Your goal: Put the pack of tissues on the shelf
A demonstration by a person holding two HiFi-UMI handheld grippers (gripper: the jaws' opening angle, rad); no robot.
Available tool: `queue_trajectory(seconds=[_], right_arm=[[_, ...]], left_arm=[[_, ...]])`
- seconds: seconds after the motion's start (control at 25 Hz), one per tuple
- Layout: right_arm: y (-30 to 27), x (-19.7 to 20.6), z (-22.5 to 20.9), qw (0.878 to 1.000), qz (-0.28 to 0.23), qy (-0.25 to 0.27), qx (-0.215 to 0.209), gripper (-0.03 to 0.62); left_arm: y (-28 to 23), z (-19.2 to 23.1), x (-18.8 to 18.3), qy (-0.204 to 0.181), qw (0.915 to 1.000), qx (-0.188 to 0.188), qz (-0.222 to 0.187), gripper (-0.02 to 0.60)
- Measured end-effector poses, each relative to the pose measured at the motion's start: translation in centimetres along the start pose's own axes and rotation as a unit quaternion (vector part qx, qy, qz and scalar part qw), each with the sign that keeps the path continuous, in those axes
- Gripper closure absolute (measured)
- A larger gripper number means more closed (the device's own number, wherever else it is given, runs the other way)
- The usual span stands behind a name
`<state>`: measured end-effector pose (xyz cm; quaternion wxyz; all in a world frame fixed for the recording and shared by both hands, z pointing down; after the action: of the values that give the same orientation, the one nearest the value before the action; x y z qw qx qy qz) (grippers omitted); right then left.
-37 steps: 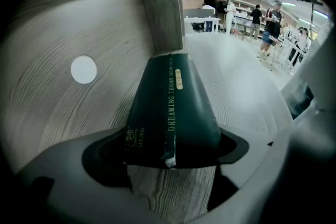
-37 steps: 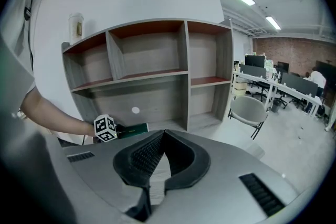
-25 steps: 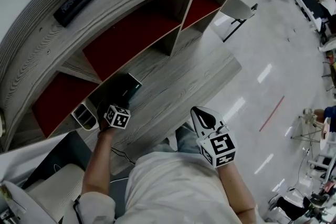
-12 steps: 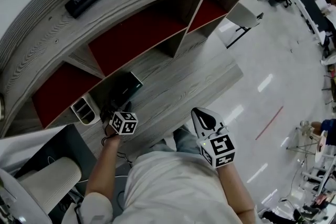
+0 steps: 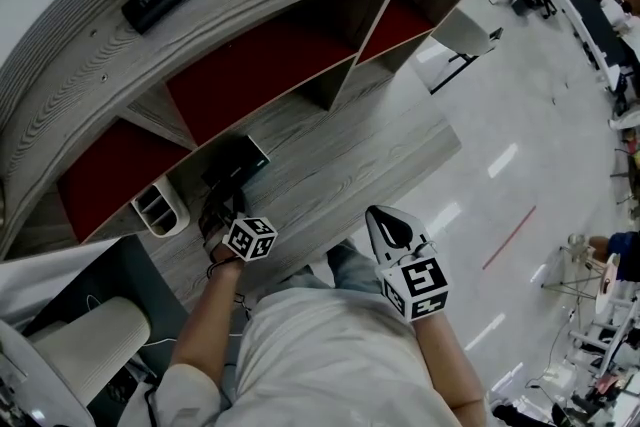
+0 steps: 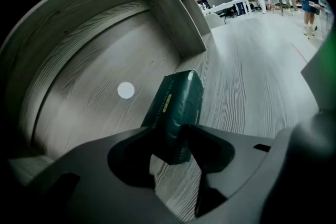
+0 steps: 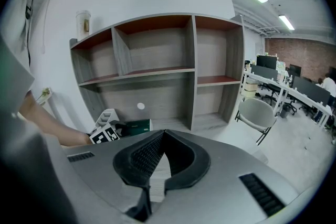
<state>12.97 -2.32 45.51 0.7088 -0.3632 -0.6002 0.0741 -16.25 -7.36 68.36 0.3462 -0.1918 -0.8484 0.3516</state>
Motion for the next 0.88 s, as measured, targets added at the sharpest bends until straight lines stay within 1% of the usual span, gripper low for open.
queue_trajectory(seconds=[0.08, 0.28, 0.56, 0.64, 0.72, 0.88], right_arm=[[0.0, 0.0, 0.0, 1.000, 0.000, -0.001, 0.001, 0.566], [-0.1, 0.0, 0.1, 1.000, 0.001, -0.001, 0.004, 0.566], [0.1, 0.1, -0.1, 1.000, 0.001, -0.004, 0.014, 0.566], [0.1, 0.1, -0.1, 1.000, 0.002, -0.005, 0.017, 0.566], [0.1, 0.1, -0.2, 1.000, 0.002, -0.007, 0.020, 0.566], [0.0, -0.1, -0.2, 1.000, 0.001, -0.008, 0.022, 0.566]], left_arm=[[-0.4, 0.3, -0.1, -0.003, 1.0000, -0.004, -0.003, 0.374], [-2.1, 1.9, -0.3, 0.014, 0.9998, -0.009, -0.006, 0.379], [-5.0, 5.4, -0.9, 0.004, 0.9998, -0.019, -0.008, 0.379], [-5.6, 6.3, -1.0, -0.003, 0.9997, -0.024, -0.001, 0.379], [-6.1, 6.7, -1.0, -0.020, 0.9994, -0.027, 0.004, 0.383], [-6.4, 7.0, -0.9, -0.039, 0.9991, -0.016, 0.003, 0.387]])
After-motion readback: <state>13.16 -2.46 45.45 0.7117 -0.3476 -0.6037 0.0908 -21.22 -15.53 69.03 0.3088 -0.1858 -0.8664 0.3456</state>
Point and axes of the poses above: the fingertips, and each gripper's own axes: y backward along the fingers, z to its left, x out of its underside, the point moved 6 cm from there along y, backward along the fingers, and after that the axes turned 7 degrees about x, right-handed, at the moved point
